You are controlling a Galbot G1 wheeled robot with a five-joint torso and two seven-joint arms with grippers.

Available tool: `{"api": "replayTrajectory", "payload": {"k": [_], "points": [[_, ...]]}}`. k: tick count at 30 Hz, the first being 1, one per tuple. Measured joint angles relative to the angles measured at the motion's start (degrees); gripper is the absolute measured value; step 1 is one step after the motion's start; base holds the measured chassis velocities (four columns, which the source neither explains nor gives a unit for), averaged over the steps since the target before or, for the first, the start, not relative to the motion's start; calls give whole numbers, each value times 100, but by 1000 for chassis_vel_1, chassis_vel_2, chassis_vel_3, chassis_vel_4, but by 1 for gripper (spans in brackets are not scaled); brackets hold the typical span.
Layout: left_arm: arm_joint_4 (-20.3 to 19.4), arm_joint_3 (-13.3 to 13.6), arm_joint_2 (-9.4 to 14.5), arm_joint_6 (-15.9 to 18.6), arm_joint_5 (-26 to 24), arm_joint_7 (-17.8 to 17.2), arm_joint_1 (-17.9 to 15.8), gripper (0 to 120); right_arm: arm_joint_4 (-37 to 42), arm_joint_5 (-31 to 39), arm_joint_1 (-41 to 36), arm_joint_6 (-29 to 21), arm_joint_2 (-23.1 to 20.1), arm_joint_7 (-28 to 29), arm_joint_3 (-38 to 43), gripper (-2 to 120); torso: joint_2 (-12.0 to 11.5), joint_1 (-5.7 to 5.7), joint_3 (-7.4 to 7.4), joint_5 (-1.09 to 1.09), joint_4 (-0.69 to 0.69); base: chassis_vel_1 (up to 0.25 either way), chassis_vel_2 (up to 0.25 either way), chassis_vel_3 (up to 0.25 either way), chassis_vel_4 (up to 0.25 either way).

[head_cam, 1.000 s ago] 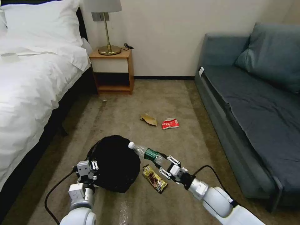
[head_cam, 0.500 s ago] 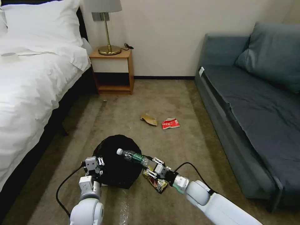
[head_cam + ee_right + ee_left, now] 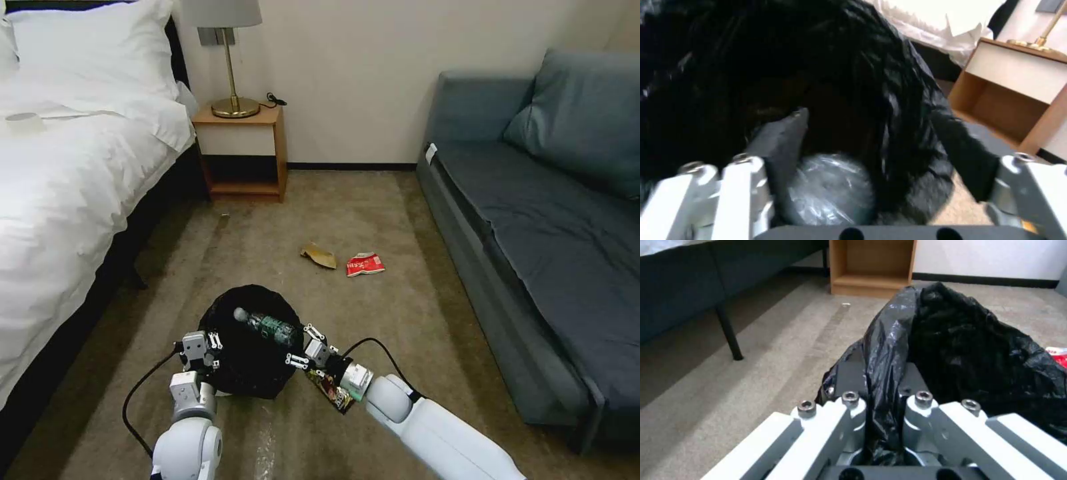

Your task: Pick up the trash bin, then pick up the garbage on the floor and place it into the trash bin.

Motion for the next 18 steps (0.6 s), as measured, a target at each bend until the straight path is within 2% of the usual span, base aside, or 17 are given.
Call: {"api": "replayTrajectory", "payload": {"k": [2, 3, 6, 18], "points": [[0, -6, 9, 19, -23, 1, -17, 5, 2, 3, -3, -6, -28, 0, 21, 89, 0, 0, 0, 0, 0, 0, 0, 0, 0], [0, -6, 9, 19, -23, 1, -17, 5, 2, 3, -3, -6, -28, 0, 21, 89, 0, 0, 0, 0, 0, 0, 0, 0, 0], [3, -17, 27, 59, -45, 1, -48, 5, 14, 23, 57, -13, 8, -4, 35, 99, 0, 0, 1, 0, 0, 0, 0, 0, 0], [-144, -107, 76, 139, -154, -18, -17, 5, 56, 235, 254, -111, 451, 149, 421, 100, -1, 1, 2, -4, 0, 0, 0, 0, 0]]}}
